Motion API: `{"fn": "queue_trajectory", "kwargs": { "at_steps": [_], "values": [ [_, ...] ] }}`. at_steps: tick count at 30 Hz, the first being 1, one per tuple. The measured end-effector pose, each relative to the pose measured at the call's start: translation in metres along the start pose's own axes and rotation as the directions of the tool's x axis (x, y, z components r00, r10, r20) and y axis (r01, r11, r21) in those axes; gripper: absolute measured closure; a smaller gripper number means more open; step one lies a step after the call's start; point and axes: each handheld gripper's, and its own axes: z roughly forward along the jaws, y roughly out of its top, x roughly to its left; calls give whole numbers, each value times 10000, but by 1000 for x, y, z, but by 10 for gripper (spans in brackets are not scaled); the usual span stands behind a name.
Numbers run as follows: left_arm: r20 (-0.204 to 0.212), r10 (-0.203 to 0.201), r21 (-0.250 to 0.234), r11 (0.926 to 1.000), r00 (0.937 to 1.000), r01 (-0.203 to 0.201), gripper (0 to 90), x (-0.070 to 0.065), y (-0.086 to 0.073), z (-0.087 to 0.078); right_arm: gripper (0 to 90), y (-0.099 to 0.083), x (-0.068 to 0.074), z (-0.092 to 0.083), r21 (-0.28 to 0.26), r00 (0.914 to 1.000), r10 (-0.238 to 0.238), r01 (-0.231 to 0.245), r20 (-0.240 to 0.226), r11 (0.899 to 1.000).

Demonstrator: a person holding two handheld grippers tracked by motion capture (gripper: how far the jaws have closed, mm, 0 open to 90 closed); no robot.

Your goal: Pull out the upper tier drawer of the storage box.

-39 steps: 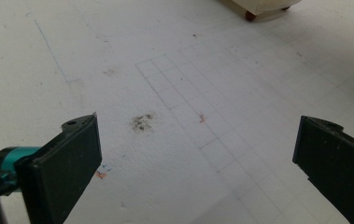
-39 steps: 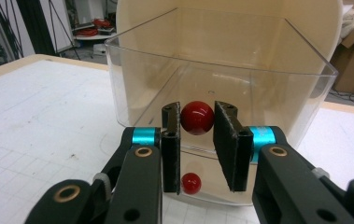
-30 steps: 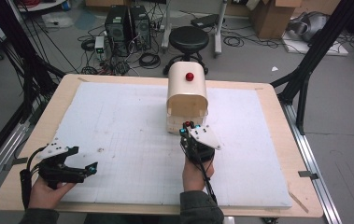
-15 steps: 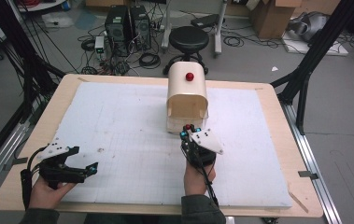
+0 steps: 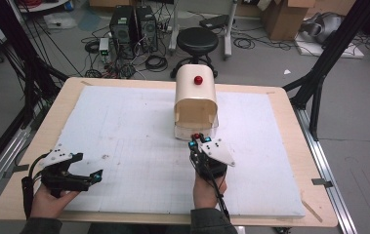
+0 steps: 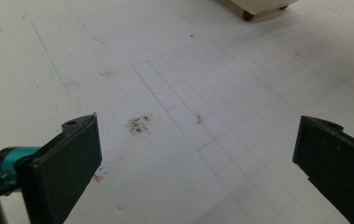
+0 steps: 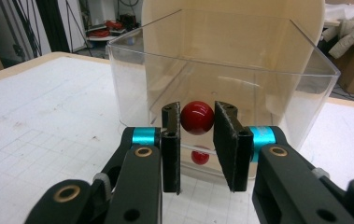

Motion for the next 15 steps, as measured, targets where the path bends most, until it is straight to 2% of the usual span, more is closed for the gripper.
{"fn": "queue_trajectory", "kwargs": {
  "at_steps": [15],
  "values": [
    [13, 38, 34, 10000, 10000, -38, 17, -1, 0, 0, 725, -2, 1, -7, -2, 9999, 6, -6, -115, 10000]
  ]
}}
